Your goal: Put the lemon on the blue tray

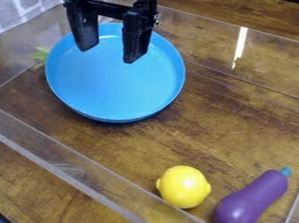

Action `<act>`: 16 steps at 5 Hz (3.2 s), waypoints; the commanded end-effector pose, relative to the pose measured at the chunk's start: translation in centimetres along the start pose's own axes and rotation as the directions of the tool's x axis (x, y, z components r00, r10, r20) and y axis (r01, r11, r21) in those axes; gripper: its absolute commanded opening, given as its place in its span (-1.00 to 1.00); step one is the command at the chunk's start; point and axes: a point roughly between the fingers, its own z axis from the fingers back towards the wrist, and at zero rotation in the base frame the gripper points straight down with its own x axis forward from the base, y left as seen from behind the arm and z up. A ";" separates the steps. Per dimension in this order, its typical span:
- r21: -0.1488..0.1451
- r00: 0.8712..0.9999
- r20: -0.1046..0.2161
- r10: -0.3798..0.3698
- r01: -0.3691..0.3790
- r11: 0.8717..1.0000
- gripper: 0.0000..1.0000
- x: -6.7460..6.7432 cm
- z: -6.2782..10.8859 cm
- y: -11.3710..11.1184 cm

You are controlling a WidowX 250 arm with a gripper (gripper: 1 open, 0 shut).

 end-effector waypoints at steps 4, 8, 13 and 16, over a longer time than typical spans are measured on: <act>0.038 0.995 0.067 -0.080 0.078 0.996 1.00 -3.1 -2.6 -5.3; 0.067 0.899 0.109 -0.423 0.418 0.906 1.00 -2.9 -6.7 -7.7; 0.100 0.875 0.114 -0.471 0.462 0.881 -1.00 -1.5 -10.9 -9.0; 0.084 0.873 0.122 -0.472 0.465 0.881 -1.00 -1.4 -11.2 -10.0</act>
